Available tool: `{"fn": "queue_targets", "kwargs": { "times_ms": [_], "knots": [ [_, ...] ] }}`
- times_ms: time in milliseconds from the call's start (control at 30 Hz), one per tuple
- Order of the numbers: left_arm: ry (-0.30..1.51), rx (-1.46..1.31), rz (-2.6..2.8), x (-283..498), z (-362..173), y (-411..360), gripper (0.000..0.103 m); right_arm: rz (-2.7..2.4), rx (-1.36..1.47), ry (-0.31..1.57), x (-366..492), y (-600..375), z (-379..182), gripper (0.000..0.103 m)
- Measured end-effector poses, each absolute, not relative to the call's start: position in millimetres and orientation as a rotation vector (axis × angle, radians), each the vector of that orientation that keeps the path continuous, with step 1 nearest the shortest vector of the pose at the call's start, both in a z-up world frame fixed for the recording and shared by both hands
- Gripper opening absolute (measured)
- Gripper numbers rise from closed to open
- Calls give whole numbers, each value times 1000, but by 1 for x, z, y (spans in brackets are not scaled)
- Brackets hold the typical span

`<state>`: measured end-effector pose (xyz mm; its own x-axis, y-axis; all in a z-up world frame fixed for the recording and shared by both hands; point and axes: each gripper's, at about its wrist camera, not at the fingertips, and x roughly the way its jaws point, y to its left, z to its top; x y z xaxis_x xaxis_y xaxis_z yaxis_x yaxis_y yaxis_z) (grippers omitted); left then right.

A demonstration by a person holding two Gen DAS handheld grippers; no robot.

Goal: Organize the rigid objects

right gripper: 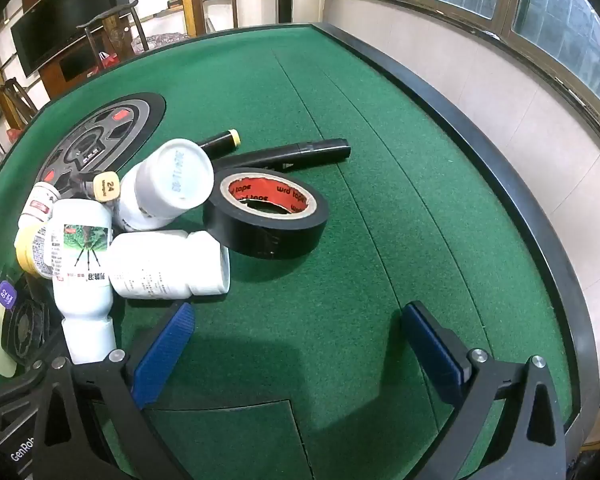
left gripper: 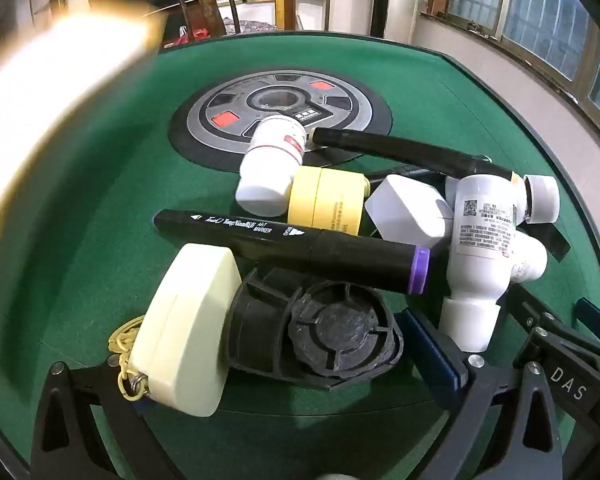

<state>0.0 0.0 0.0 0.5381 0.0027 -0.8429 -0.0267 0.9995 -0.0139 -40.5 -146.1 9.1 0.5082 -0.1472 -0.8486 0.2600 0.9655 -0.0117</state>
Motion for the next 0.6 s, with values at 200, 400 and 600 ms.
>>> {"fn": "queue_targets", "kwargs": {
  "times_ms": [200,400,600],
  "knots": [
    [1005,-25,18,0,0,0,103,-245,125,1009,-41,-146,9,103],
    [1005,-26,17,0,0,0,103,-245,125,1010,-41,-146,9,103],
    [1005,-26,17,0,0,0,103,-245,125,1009,-41,-145,10,103]
  ]
}}
